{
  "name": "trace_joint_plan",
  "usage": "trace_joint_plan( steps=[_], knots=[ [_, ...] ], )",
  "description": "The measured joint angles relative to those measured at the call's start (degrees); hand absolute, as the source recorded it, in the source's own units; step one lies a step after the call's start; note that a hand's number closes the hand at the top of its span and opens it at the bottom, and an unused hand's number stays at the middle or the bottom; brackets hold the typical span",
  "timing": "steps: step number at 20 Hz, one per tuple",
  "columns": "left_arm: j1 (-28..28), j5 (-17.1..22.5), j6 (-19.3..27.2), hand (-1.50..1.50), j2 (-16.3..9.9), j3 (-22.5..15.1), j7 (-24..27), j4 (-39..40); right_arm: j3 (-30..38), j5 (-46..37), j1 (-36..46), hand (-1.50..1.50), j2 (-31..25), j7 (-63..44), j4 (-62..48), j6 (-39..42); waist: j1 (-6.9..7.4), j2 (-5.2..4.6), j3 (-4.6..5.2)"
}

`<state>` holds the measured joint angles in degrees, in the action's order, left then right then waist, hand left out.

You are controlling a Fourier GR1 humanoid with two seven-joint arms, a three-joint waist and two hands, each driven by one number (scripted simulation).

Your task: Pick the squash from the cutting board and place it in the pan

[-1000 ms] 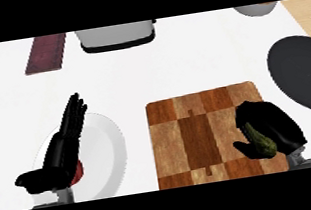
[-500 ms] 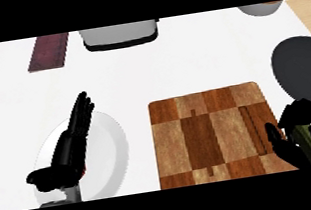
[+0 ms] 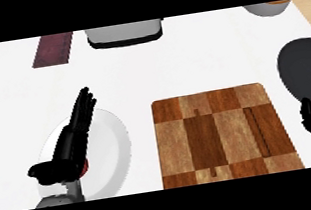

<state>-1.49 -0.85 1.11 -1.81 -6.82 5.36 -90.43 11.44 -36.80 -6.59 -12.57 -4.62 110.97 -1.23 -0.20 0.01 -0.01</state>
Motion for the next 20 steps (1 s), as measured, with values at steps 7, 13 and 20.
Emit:
trace_joint_plan(
  steps=[7, 13, 20],
  knots=[
    [-0.3, 0.1, -0.6, 0.0, 0.3, -0.4, -0.6, -0.8, 9.4, 1.1, 9.3, 1.5, -4.6, 9.2, -19.0, -7.7, 0.57, -0.15, -0.04],
    [-0.1, -0.6, -0.3, 0.0, 0.6, -0.8, -0.5, -0.7, 15.9, 1.5, 18.6, 1.5, -8.6, 18.5, -37.5, -17.4, 1.1, -0.28, -0.09],
    [0.3, -0.5, -0.5, 0.0, 0.6, -1.0, 0.5, -0.3, 22.5, 6.6, 31.4, 1.5, -15.6, 32.4, -63.9, -22.8, 1.74, -0.51, -0.15]
  ],
)
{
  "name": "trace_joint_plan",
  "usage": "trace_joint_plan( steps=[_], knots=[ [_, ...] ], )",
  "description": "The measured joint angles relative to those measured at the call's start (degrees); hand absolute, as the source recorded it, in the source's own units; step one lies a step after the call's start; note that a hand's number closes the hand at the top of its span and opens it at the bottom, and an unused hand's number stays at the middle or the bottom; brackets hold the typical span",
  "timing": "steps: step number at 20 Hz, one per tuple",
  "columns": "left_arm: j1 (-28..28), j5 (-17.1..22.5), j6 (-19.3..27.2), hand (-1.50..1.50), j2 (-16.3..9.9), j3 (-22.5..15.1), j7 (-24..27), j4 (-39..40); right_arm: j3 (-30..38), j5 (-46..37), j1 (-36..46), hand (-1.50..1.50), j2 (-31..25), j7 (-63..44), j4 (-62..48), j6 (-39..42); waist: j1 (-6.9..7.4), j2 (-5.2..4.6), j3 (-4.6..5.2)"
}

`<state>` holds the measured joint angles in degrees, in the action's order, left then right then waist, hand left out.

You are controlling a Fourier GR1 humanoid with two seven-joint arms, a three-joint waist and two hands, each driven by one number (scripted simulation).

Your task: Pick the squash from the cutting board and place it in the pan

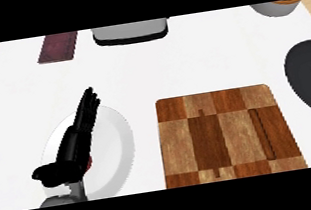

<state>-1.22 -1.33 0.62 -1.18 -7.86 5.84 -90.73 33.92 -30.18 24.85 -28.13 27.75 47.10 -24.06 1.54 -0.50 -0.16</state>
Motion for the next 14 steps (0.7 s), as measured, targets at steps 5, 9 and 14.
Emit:
trace_joint_plan(
  steps=[5, 9, 14],
  knots=[
    [-1.5, -0.1, -0.3, 0.0, 0.3, -0.5, -0.4, 0.3, 0.8, -0.7, 5.6, -1.5, -5.5, 2.4, -14.7, 1.4, 0.93, -0.45, -0.02],
    [-1.9, 0.0, -0.9, 0.0, 0.4, -0.8, -0.4, 0.6, -3.9, -5.8, 7.2, -1.5, -8.0, -1.7, -22.3, 7.2, 2.01, -0.83, -0.06],
    [-2.3, -0.1, -1.1, 0.0, 0.6, -1.0, 0.4, 1.6, -5.2, -6.3, 11.8, -1.5, -8.0, -1.6, -29.3, 14.6, 2.34, -0.98, -0.18]
  ],
)
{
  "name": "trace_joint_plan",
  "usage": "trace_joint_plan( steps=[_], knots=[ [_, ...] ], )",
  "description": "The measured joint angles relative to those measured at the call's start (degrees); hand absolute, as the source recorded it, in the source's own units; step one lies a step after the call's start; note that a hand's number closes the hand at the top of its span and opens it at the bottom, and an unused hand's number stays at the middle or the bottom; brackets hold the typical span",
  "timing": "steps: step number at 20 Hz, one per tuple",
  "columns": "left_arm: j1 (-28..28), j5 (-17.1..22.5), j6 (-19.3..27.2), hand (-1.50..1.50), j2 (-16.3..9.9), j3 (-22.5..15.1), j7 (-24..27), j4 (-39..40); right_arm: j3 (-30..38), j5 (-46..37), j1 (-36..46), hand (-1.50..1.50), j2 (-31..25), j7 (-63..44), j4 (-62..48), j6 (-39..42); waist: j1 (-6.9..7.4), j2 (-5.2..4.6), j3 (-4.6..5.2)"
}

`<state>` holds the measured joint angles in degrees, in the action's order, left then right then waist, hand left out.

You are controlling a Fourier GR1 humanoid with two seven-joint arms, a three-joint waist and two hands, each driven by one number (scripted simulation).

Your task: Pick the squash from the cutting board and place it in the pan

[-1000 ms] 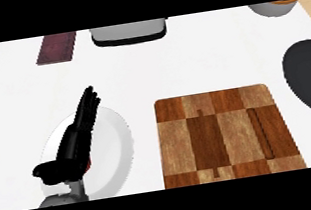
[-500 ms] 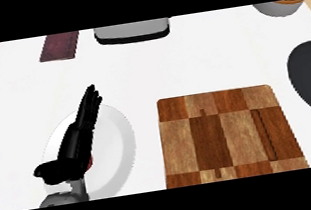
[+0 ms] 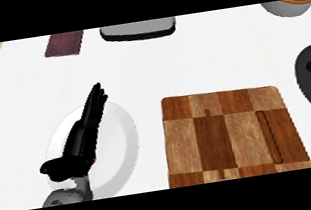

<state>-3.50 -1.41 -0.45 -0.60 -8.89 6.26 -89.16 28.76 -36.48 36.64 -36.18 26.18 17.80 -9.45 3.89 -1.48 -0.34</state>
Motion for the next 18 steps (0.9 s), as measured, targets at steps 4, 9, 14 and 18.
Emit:
trace_joint_plan(
  steps=[4, 9, 14, 18],
  knots=[
    [-0.6, 0.2, 0.4, 0.0, 0.0, 0.5, 0.2, 0.5, 2.4, 2.5, 2.6, -1.5, -0.1, 3.8, -2.1, 1.5, -0.4, 0.04, -0.06],
    [-0.1, 0.2, 0.7, 0.0, -0.2, 0.7, -0.7, -0.2, 8.5, 8.9, 3.0, -1.5, -1.7, 10.0, -3.3, 4.4, -0.99, 0.21, -0.09],
    [0.8, 0.3, 1.0, 0.0, -0.3, 0.8, -1.3, -1.4, 13.1, 14.0, 1.2, -1.5, -5.6, 12.9, -6.1, 12.6, -1.67, 0.49, -0.03],
    [1.4, -0.1, 1.4, 0.0, -0.1, 0.4, -1.3, -1.8, 15.3, 17.0, -0.9, -1.5, -9.3, 14.2, -7.9, 22.5, -2.17, 0.65, 0.01]
  ],
)
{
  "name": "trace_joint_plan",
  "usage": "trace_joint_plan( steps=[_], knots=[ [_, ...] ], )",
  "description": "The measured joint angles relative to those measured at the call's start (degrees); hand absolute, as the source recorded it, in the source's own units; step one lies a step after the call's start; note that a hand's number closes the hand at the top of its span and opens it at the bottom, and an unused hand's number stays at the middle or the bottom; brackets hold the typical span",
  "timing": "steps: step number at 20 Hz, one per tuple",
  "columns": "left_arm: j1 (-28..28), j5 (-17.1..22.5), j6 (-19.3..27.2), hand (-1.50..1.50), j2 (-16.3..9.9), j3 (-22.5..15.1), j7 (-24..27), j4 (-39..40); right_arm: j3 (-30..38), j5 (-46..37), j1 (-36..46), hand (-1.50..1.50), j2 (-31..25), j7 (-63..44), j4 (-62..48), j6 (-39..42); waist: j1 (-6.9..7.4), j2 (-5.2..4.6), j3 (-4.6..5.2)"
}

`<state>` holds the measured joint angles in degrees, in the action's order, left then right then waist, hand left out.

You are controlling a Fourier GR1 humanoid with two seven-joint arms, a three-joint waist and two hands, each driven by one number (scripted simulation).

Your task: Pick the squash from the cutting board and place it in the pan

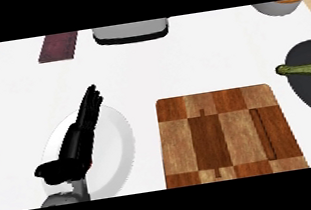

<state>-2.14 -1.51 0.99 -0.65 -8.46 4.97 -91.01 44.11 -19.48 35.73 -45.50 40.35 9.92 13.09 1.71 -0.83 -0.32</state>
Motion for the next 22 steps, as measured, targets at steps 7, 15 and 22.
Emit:
trace_joint_plan(
  steps=[7, 15, 22],
  knots=[
    [-0.3, 0.6, -0.4, 0.0, -0.8, 1.3, -0.4, 0.0, -0.2, 1.4, -7.5, -1.5, -2.9, 4.0, 0.3, 11.8, -0.7, 0.21, 0.0],
    [-0.3, 0.8, -0.5, 0.0, -0.8, 1.9, 0.2, 0.5, -1.9, 2.1, -14.0, -1.5, -3.1, 7.2, 3.4, 12.7, -1.12, 0.39, -0.01],
    [-0.4, 1.0, -1.0, 0.0, -1.1, 2.2, 0.3, 0.9, -3.9, 2.5, -17.3, -1.5, -2.6, 8.9, 5.4, 12.0, -1.2, 0.48, 0.01]
  ],
)
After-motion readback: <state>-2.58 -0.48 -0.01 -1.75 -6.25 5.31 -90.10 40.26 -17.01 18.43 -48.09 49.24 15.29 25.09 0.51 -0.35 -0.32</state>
